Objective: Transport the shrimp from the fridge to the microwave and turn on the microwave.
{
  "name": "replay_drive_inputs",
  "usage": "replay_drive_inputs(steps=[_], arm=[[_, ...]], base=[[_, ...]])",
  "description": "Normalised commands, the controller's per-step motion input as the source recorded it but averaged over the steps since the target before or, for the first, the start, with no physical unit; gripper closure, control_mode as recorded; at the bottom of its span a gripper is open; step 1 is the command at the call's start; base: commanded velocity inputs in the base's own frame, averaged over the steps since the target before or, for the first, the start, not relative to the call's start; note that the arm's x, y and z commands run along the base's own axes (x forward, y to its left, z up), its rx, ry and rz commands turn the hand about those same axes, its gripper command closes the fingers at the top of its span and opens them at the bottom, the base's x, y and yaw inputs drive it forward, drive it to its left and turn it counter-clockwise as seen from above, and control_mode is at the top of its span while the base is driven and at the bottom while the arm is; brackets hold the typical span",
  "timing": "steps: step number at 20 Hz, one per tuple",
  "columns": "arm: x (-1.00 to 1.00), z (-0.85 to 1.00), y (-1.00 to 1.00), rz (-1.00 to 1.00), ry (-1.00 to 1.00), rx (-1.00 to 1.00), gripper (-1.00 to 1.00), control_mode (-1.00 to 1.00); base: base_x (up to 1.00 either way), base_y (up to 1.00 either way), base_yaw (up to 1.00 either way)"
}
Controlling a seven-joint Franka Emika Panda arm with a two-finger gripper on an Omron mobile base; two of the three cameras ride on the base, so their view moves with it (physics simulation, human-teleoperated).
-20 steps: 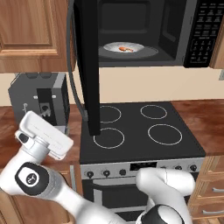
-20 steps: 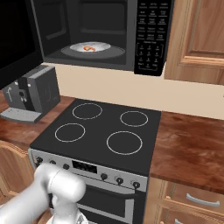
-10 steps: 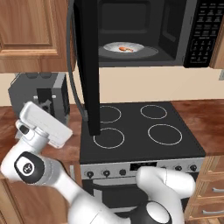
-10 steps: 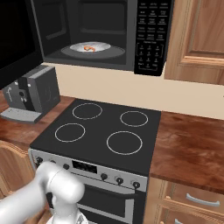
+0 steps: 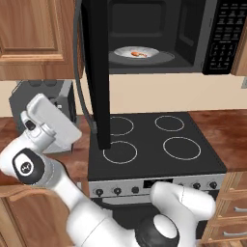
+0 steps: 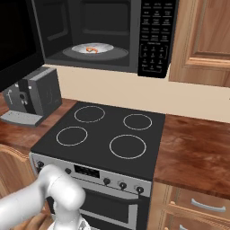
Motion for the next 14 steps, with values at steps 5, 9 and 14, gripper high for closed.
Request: replay_drive_inputs(steps=[5, 9, 14], arm=[[0.0, 0.38, -0.55, -0.04, -0.07, 0.27, -1.0, -1.0], [-0.01, 0.42, -0.58, -0.03, -0.11, 0.26, -1.0, -1.0], [-0.09, 0.47, -0.64, -0.02, -0.16, 0.23, -1.0, -1.0]], base=[[0.0, 0.0, 0.0], [0.0, 0.0, 0.0], [0.0, 0.0, 0.0]])
